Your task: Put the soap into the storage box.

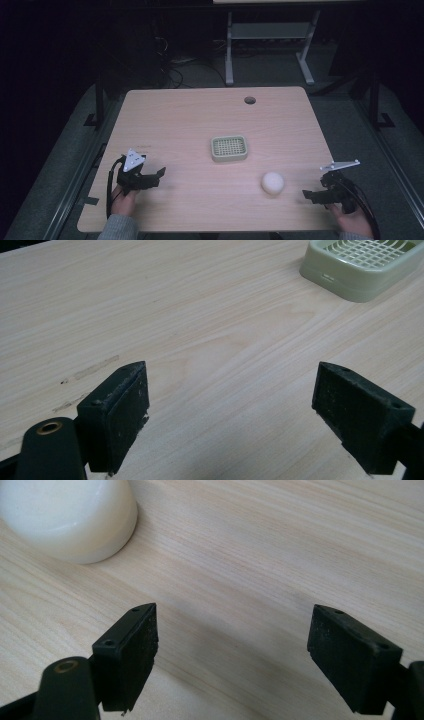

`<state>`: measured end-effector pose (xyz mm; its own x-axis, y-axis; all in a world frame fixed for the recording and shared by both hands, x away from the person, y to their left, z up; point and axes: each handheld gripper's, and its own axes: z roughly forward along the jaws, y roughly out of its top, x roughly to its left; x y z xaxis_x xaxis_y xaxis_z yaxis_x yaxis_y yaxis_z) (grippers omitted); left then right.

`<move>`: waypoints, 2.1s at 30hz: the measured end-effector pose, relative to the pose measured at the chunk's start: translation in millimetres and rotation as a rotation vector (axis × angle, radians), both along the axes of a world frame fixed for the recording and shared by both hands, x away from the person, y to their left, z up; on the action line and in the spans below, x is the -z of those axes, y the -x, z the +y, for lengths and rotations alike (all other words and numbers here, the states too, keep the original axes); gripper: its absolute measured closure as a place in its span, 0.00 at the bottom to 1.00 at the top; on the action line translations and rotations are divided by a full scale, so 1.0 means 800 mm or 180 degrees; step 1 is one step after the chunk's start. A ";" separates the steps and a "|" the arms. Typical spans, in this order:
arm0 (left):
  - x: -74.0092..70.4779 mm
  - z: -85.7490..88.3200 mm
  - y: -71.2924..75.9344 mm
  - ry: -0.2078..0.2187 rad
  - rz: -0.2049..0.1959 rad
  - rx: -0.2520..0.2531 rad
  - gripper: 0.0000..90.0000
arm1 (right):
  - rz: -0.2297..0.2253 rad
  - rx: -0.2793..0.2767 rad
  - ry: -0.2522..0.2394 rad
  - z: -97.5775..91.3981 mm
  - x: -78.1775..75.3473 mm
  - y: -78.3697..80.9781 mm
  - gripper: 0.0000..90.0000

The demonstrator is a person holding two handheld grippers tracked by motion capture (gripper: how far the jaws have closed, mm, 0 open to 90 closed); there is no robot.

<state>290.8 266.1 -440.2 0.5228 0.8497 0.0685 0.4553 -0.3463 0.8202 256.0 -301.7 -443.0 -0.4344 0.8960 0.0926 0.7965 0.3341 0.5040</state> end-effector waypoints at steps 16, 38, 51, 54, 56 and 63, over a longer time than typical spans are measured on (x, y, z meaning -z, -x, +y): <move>-0.002 0.003 0.003 0.0003 -0.0011 -0.0007 0.16 | 0.0125 -0.0229 0.0025 0.025 -0.014 -0.010 0.21; -0.002 0.002 0.003 0.0020 -0.0027 -0.0001 0.17 | 0.0192 -0.0570 0.0110 0.052 -0.042 -0.026 0.20; -0.003 0.003 0.003 0.0029 -0.0023 -0.0005 0.17 | 0.0192 -0.0742 0.0187 0.070 -0.054 -0.037 0.20; -0.003 0.003 0.004 0.0024 -0.0023 -0.0007 0.16 | 0.0200 -0.0794 0.0207 0.075 -0.055 -0.040 0.20; -0.003 0.003 0.004 0.0034 -0.0023 -0.0010 0.17 | 0.0213 -0.0778 0.0200 0.076 -0.056 -0.041 0.20; -0.004 0.003 0.004 0.0034 -0.0029 -0.0008 0.17 | 0.0211 -0.0856 0.0223 0.085 -0.061 -0.046 0.20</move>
